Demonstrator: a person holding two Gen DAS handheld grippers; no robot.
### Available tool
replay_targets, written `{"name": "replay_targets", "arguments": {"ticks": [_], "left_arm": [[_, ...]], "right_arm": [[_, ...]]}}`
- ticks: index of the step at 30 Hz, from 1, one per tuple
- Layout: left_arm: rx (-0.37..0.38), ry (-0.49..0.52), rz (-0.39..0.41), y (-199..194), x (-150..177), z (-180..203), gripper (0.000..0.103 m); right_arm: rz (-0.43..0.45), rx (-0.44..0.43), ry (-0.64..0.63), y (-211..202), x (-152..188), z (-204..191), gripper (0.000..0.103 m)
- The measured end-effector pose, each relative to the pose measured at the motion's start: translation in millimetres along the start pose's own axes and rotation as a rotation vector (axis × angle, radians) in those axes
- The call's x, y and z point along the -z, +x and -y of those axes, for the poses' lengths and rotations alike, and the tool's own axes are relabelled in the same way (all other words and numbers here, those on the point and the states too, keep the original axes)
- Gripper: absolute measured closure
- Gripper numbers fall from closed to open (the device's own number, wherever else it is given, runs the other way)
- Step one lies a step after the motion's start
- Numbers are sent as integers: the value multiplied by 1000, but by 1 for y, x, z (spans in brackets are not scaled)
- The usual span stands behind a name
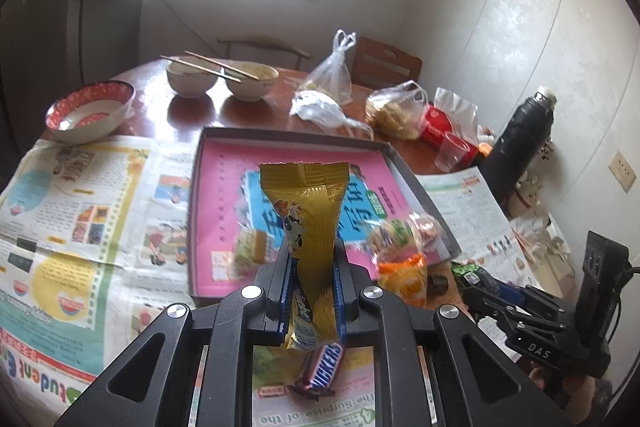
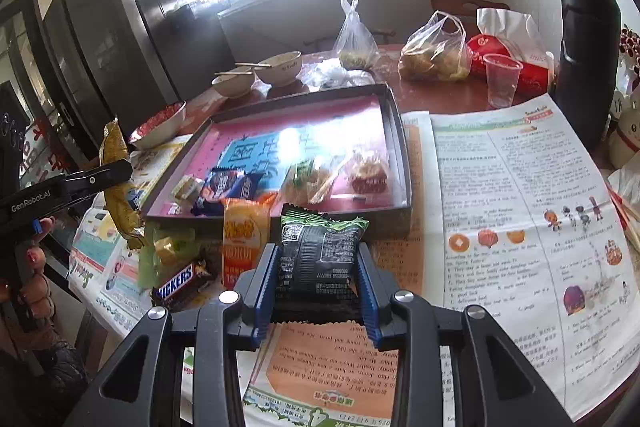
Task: Organize snacks
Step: 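Lift gold bar with left tool over tray while right tool carries green packet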
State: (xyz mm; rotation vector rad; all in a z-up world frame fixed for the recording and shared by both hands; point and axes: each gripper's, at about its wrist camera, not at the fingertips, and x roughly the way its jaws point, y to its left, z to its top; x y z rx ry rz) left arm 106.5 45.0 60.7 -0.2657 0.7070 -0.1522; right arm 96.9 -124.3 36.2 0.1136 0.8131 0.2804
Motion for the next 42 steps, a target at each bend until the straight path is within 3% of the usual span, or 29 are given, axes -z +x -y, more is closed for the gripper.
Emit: {"name": "replay_targets", "arguments": {"ticks": [26, 42], "left_arm": [[-47, -38, 83, -6, -36, -24, 86], [-77, -51, 21, 29, -26, -47, 86]], "right_arm": [[74, -22, -30, 0, -41, -17, 66], [73, -45, -51, 24, -59, -35, 66]]}}
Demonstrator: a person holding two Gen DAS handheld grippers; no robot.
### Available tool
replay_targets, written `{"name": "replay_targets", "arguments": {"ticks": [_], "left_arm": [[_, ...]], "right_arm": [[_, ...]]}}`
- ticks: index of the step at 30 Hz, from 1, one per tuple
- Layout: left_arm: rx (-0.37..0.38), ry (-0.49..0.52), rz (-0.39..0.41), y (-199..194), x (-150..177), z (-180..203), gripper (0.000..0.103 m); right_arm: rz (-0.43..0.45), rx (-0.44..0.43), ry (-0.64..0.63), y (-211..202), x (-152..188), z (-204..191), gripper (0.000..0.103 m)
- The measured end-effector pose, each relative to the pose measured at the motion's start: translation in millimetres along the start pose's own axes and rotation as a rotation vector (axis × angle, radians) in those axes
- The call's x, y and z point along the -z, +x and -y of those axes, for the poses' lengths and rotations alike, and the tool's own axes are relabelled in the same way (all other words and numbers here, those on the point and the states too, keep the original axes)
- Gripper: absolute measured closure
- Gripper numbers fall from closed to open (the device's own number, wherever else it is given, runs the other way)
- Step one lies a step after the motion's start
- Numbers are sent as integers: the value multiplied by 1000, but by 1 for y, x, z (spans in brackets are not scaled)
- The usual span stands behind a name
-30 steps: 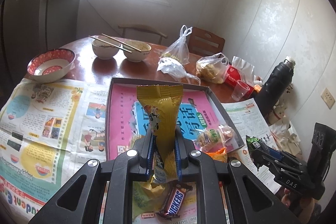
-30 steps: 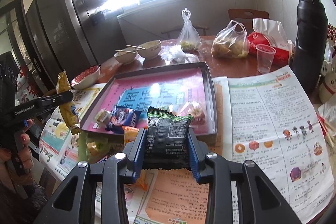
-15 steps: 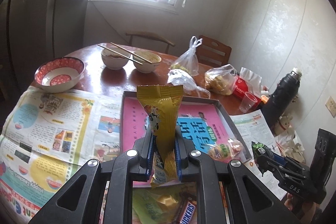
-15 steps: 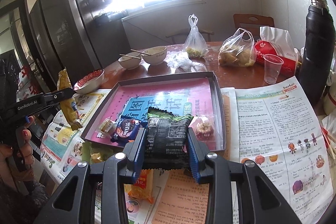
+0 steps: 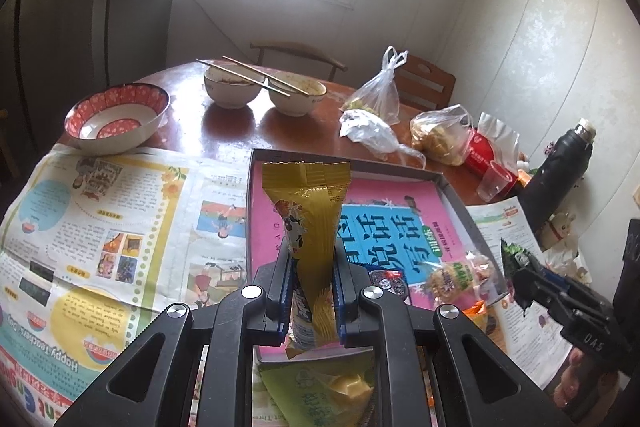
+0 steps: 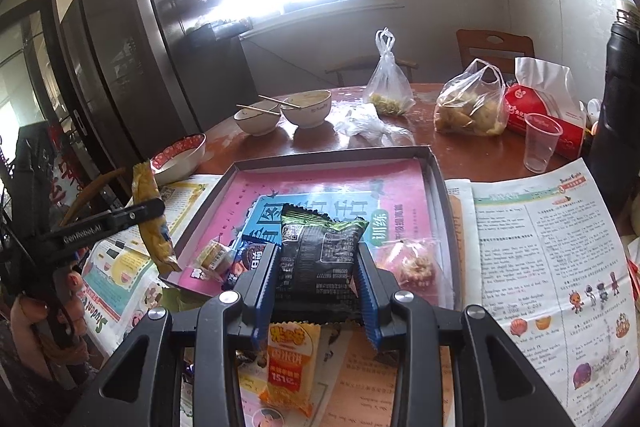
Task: Organize snacks
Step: 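Lift gold bar with left tool over tray while right tool carries green packet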
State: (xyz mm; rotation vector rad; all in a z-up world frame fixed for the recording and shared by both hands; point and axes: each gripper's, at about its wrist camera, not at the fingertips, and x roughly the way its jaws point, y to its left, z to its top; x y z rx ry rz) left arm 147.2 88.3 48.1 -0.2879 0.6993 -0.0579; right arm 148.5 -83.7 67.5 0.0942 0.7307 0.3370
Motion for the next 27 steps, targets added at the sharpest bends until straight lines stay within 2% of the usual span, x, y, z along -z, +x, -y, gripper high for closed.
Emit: {"name": "replay_targets", "arguments": {"ticks": [27], "left_arm": [[-20, 32, -80, 39, 18, -3, 86]], "right_arm": [[-51, -1, 7, 51, -15, -12, 66]]}}
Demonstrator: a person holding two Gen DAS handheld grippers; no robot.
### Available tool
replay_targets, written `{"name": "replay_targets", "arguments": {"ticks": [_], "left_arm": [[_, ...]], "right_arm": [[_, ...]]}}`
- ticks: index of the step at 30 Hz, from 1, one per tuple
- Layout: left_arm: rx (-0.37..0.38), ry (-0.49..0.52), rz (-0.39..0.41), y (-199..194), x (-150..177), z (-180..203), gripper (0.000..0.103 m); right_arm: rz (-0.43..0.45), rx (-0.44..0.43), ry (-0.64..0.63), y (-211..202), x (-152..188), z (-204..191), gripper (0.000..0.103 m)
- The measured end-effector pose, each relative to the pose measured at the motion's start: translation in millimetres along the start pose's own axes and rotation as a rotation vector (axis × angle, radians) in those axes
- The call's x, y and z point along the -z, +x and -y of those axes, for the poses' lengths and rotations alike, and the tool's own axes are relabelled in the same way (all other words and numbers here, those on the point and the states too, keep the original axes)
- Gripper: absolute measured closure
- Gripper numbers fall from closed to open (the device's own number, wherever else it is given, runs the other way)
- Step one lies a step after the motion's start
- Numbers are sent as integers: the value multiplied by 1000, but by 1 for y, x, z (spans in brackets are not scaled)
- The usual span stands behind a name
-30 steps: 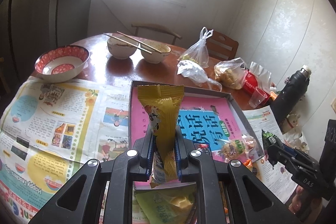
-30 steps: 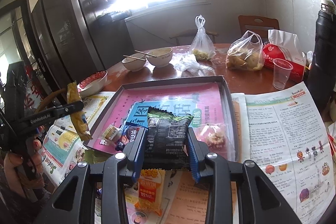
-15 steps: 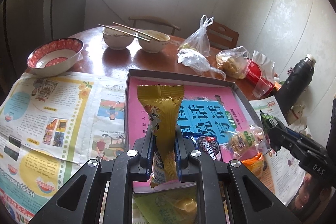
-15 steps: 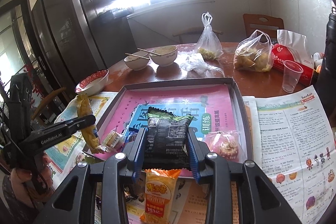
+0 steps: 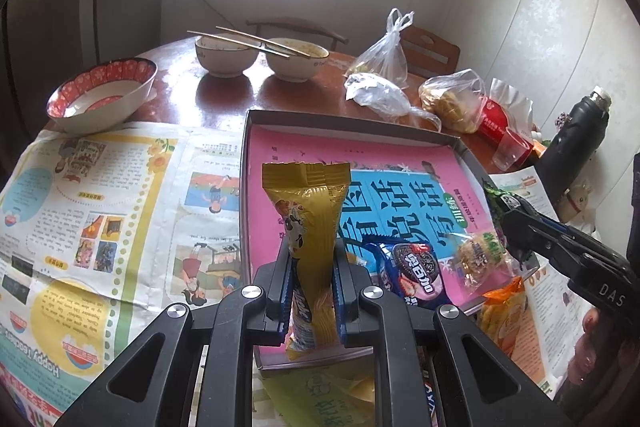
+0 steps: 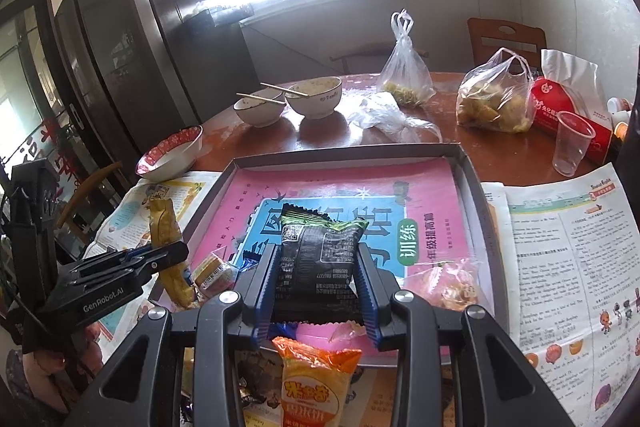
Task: Organize snacks
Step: 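Lift gold bar with left tool over tray while right tool carries green packet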
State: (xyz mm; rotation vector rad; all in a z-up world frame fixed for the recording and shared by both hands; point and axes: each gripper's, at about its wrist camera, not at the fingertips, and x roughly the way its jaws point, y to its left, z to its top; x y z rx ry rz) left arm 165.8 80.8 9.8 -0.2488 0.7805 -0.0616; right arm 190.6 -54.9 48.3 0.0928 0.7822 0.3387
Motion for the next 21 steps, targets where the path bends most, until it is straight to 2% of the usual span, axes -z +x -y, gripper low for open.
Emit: {"name": "replay_targets", "arguments": {"ticks": [21], "left_arm": [[17, 14, -37, 13, 7, 6, 86]], "right_arm": [[-40, 16, -47, 32, 0, -17, 66]]}}
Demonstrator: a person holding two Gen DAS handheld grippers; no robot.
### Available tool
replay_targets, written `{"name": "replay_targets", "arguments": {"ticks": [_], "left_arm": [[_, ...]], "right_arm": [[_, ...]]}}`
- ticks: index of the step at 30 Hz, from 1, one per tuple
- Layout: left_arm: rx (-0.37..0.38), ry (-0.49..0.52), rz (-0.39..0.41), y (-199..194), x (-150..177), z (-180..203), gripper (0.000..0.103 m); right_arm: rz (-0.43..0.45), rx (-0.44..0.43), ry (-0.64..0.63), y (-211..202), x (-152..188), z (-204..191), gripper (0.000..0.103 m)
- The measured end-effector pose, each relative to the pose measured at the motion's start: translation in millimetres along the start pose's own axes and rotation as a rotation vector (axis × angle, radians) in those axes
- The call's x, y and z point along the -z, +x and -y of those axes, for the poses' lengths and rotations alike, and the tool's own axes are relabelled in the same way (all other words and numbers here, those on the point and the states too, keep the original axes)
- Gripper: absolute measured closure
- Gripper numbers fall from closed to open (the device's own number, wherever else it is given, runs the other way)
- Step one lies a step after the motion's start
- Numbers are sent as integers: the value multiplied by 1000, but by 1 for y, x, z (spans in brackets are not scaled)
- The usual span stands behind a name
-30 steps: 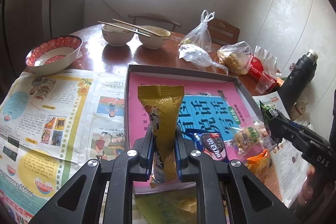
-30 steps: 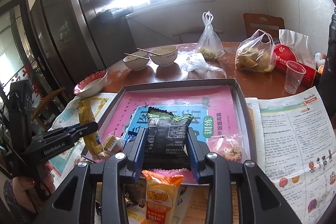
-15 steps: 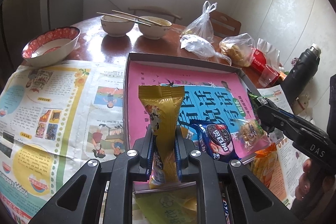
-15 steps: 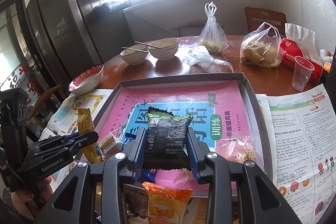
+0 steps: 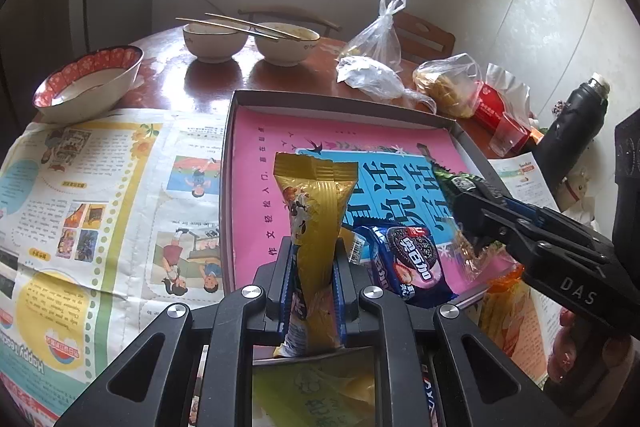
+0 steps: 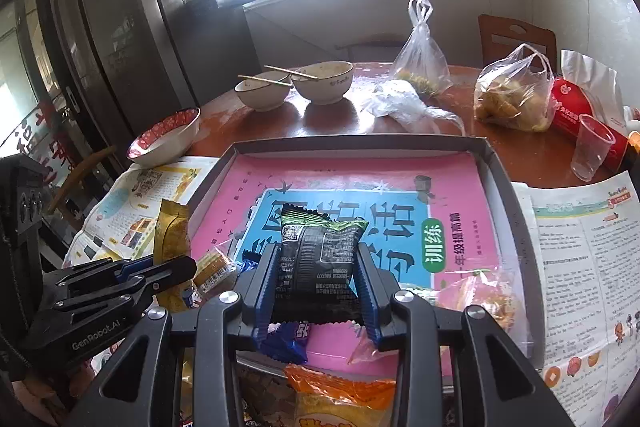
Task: Organize snacks
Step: 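Lift gold bar with left tool over tray while right tool carries green packet, then lower gold bar into tray and open left tool while right tool releases green packet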
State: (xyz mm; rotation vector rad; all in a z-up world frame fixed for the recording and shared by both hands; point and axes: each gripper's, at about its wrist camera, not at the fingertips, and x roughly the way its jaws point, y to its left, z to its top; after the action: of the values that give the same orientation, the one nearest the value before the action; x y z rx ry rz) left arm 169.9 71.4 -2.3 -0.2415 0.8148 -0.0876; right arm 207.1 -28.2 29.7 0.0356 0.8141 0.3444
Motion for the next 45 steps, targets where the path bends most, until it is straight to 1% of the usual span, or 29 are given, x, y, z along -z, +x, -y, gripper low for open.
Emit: {"name": "replay_targets", "arguments": {"ticks": [13, 30, 45], "left_arm": [[3, 5, -13, 1, 4, 1, 86], [-3, 16, -16, -1, 6, 4, 86], [-7, 21, -14, -4, 7, 4, 86]], "right_arm": [[-30, -4, -10, 10, 5, -2, 66], [-52, -11, -11, 10, 11, -4, 65], [-47, -10, 6, 2, 14, 2, 65]]}}
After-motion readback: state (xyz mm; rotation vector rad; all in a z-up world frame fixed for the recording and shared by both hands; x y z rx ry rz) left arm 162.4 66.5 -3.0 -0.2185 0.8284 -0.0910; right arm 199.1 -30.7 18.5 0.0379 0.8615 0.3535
